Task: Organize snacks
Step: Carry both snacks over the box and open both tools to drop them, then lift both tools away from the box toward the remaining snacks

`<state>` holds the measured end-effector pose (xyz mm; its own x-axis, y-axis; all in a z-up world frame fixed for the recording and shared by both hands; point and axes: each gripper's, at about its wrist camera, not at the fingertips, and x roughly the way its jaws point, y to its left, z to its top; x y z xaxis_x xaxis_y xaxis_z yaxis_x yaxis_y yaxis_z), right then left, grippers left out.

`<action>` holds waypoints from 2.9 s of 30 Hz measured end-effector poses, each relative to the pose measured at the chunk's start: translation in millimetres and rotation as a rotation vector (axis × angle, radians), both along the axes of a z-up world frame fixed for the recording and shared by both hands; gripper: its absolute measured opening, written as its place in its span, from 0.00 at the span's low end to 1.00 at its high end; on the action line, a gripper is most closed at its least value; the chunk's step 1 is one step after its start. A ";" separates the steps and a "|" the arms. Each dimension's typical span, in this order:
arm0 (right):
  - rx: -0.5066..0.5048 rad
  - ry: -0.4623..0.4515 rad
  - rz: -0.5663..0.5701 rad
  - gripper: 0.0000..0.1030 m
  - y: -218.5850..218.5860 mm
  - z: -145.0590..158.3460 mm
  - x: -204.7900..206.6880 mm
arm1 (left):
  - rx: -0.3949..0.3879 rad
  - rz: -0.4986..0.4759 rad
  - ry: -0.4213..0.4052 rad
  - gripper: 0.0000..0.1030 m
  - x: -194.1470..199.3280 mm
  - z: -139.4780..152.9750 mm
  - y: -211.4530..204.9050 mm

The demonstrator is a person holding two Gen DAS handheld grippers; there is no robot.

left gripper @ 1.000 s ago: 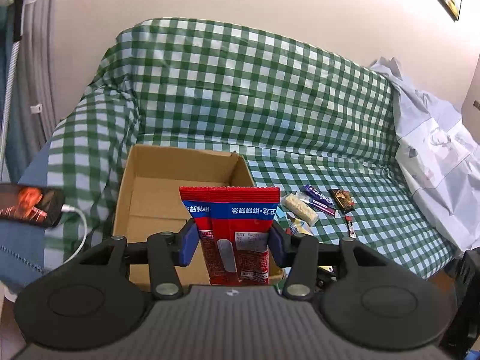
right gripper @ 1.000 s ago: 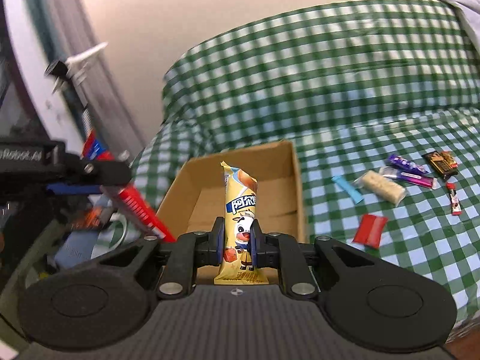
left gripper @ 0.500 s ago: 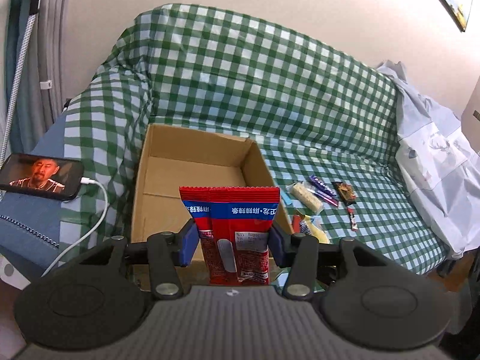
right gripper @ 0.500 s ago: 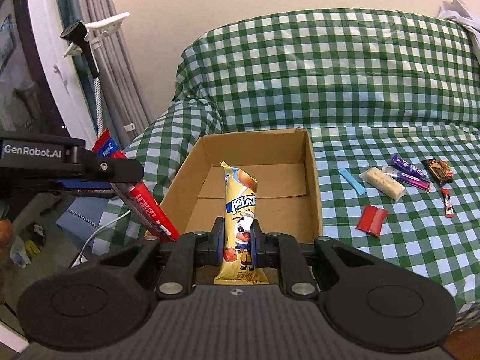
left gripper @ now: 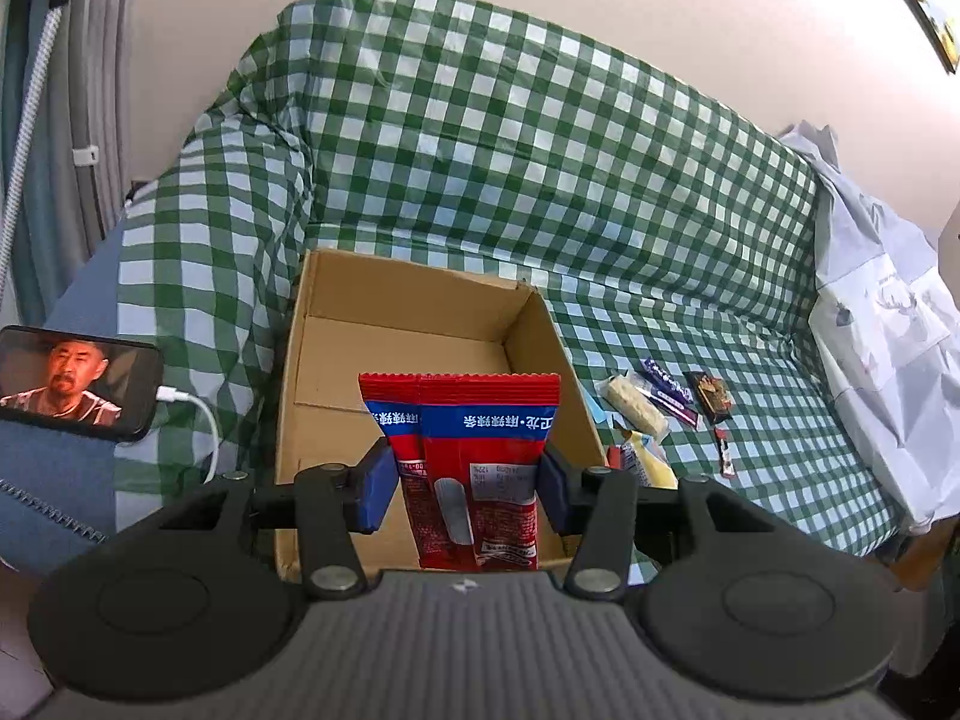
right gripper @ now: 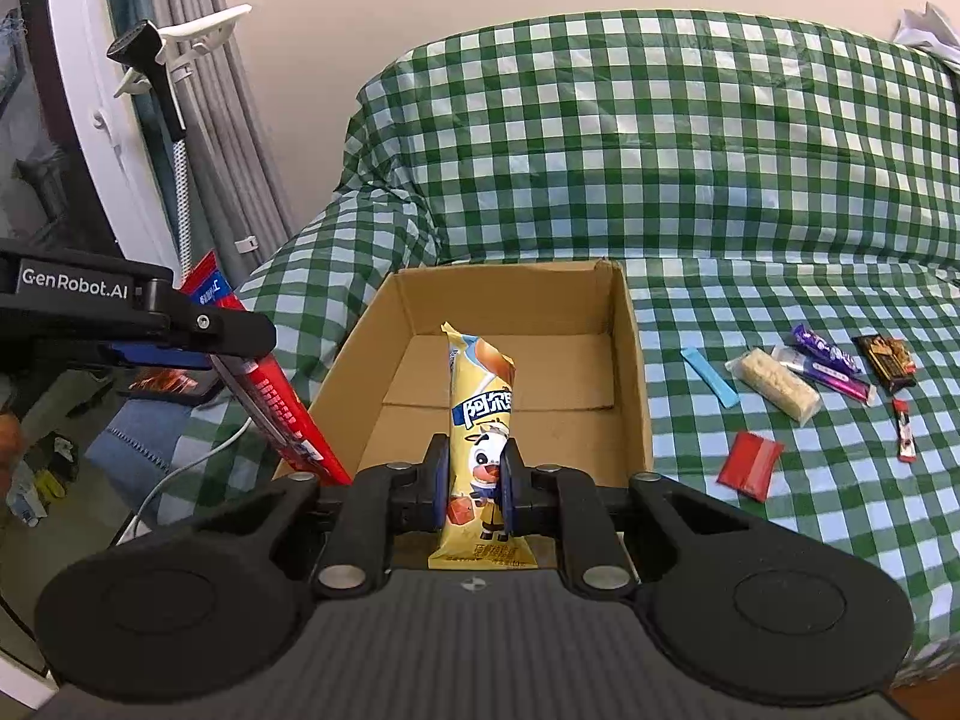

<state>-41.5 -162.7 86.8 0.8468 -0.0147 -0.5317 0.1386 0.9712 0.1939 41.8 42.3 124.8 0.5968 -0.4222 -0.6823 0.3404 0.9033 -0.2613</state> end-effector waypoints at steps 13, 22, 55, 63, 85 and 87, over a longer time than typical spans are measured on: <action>0.045 0.038 0.034 0.16 -59.0 -40.6 117.9 | 0.186 0.001 0.122 0.53 121.7 -69.2 -60.7; 0.030 0.213 0.039 0.33 -74.3 -70.2 188.9 | 0.372 -0.046 0.121 0.93 173.4 -106.0 -80.5; -0.121 -0.150 -0.196 1.00 8.3 -3.6 -72.0 | 0.327 0.154 -0.041 1.00 -109.2 -30.2 -21.1; -0.180 -0.160 -0.160 1.00 20.8 -9.1 -102.5 | 0.325 0.152 -0.005 1.00 -120.5 -41.6 -21.1; -0.061 -0.068 -0.204 1.00 -11.6 -24.8 -89.7 | 0.389 0.118 0.065 1.00 -103.3 -58.5 -45.4; -0.053 -0.064 -0.210 1.00 -17.0 -26.7 -88.0 | 0.395 0.112 0.069 1.00 -100.9 -60.4 -49.4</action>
<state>-129.5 -179.7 60.2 0.8540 -0.2207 -0.4711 0.3278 0.9315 0.1577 -59.1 -7.1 64.4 0.5715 -0.0547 -0.8188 0.2278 0.9692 0.0942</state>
